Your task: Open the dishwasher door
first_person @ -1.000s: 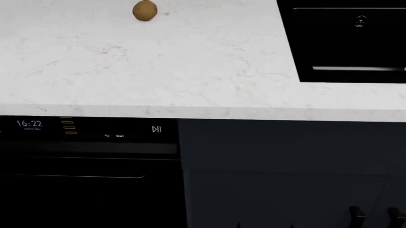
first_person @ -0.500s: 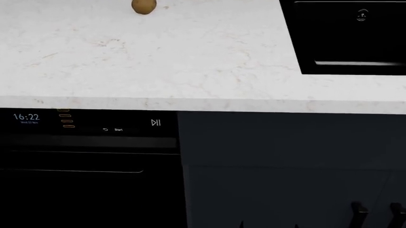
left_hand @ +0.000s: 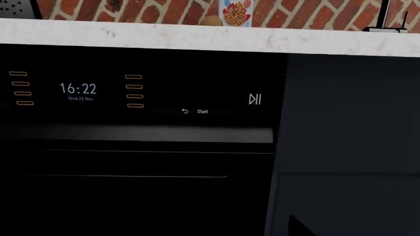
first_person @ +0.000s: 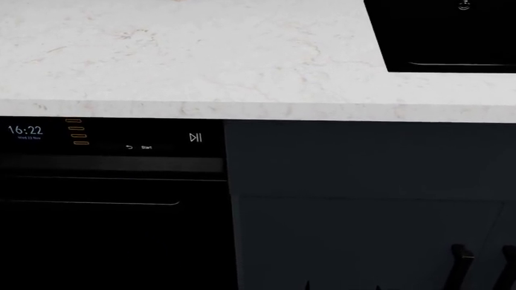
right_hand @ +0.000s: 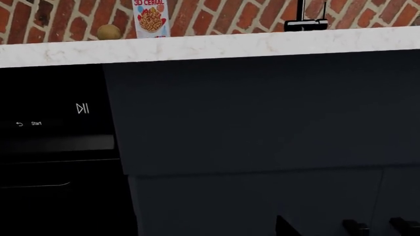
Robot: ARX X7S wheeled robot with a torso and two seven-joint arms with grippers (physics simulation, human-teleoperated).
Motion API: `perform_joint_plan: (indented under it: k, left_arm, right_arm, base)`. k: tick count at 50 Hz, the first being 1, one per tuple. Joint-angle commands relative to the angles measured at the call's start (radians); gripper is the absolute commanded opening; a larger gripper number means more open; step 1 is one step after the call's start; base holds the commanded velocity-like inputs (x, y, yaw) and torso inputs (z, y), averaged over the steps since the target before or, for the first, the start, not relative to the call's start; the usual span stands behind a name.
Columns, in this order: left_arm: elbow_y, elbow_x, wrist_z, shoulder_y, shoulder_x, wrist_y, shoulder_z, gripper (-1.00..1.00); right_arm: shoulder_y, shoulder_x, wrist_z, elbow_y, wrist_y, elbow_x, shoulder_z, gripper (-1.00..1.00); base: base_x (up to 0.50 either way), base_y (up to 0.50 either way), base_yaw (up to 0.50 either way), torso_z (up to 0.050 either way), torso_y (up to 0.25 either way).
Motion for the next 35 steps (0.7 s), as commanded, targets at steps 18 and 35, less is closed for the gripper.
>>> perform_joint_plan:
  k: [18, 35]
  left_arm:
    - [0.013, -0.021, -0.021, 0.005, -0.017, -0.008, 0.025, 1.0]
    - [0.011, -0.033, -0.031, 0.0, -0.028, -0.011, 0.032, 1.0]
  right_arm:
    - [-0.017, 0.017, 0.021, -0.009, -0.016, 0.025, -0.013, 1.0]
    - [-0.009, 0.025, 0.032, -0.009, -0.011, 0.033, -0.026, 1.0]
  base:
    - [0.0, 0.0, 0.0, -0.05, 0.0]
    - [0.0, 0.0, 0.0, -0.05, 0.0]
